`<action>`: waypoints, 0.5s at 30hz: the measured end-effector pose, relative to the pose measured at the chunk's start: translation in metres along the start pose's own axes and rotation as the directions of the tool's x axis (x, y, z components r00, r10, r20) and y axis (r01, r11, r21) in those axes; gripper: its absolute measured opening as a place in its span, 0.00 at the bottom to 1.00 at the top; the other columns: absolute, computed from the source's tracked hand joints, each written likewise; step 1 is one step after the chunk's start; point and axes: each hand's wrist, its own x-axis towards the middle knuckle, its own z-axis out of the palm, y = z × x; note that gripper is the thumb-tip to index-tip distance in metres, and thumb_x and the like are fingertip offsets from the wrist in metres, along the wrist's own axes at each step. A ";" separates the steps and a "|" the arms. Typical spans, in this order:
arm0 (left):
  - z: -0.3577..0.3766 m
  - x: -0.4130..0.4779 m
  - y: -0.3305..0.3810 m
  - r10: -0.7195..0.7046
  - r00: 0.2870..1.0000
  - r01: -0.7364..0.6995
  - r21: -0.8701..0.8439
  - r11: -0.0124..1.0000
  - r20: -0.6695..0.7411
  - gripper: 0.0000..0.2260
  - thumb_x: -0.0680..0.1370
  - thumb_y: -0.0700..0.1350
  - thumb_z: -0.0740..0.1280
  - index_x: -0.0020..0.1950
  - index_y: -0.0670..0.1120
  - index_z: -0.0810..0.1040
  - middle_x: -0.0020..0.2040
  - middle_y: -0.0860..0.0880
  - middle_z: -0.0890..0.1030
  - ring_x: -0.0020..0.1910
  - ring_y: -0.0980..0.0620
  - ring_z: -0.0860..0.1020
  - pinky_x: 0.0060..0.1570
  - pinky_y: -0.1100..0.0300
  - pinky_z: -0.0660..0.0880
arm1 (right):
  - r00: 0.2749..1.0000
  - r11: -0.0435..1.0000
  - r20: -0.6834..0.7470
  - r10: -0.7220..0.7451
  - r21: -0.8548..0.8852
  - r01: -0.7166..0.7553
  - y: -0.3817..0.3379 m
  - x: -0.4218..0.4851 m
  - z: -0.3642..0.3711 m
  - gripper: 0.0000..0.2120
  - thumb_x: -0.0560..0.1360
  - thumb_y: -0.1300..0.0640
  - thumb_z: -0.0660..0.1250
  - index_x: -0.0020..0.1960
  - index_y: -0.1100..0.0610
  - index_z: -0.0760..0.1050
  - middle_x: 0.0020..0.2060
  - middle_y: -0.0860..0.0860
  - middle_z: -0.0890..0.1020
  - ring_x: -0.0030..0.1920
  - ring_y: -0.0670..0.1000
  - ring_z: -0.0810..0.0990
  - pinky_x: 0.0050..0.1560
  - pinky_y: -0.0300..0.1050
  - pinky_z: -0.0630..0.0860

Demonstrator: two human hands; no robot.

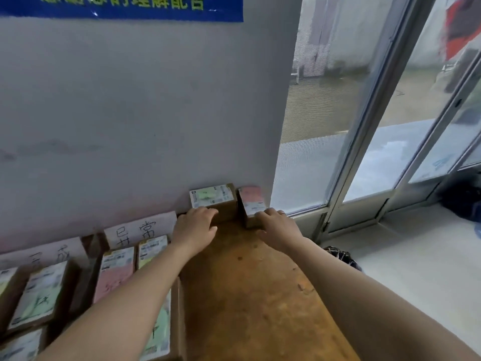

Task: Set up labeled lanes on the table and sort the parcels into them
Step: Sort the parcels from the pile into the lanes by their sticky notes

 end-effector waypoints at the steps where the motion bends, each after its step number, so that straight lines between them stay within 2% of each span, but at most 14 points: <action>1: 0.003 0.007 -0.003 -0.031 0.999 0.030 0.007 1.000 0.011 0.21 0.80 0.51 0.61 0.73 0.51 0.66 0.70 0.50 0.70 0.68 0.50 0.69 0.65 0.51 0.70 | 1.000 1.000 0.013 -0.023 0.006 0.023 0.002 0.011 0.001 0.19 0.78 0.52 0.60 0.69 0.51 0.67 0.66 0.54 0.72 0.63 0.58 0.72 0.59 0.54 0.73; 4: 0.009 0.027 -0.007 -0.111 0.993 0.110 0.026 0.994 0.043 0.23 0.79 0.51 0.61 0.74 0.51 0.63 0.72 0.50 0.68 0.69 0.49 0.68 0.67 0.49 0.68 | 0.996 0.996 0.026 -0.088 0.017 0.088 0.009 0.045 0.003 0.23 0.79 0.52 0.61 0.73 0.51 0.65 0.68 0.54 0.71 0.65 0.59 0.71 0.60 0.54 0.72; 8: 0.019 0.055 -0.010 -0.186 0.979 0.184 0.021 0.983 0.082 0.25 0.79 0.51 0.61 0.75 0.51 0.60 0.73 0.49 0.65 0.72 0.47 0.63 0.69 0.48 0.65 | 0.988 0.988 0.039 -0.147 0.051 0.145 0.013 0.090 0.007 0.23 0.78 0.52 0.62 0.73 0.50 0.65 0.69 0.53 0.69 0.66 0.59 0.70 0.62 0.54 0.71; 15: 0.039 0.096 -0.028 -0.264 0.963 0.263 0.025 0.965 0.052 0.26 0.79 0.51 0.62 0.76 0.50 0.59 0.75 0.49 0.62 0.74 0.47 0.59 0.71 0.49 0.62 | 0.972 0.975 0.073 -0.222 0.044 0.220 0.002 0.152 0.018 0.27 0.79 0.48 0.61 0.76 0.45 0.58 0.75 0.52 0.59 0.73 0.61 0.62 0.67 0.58 0.66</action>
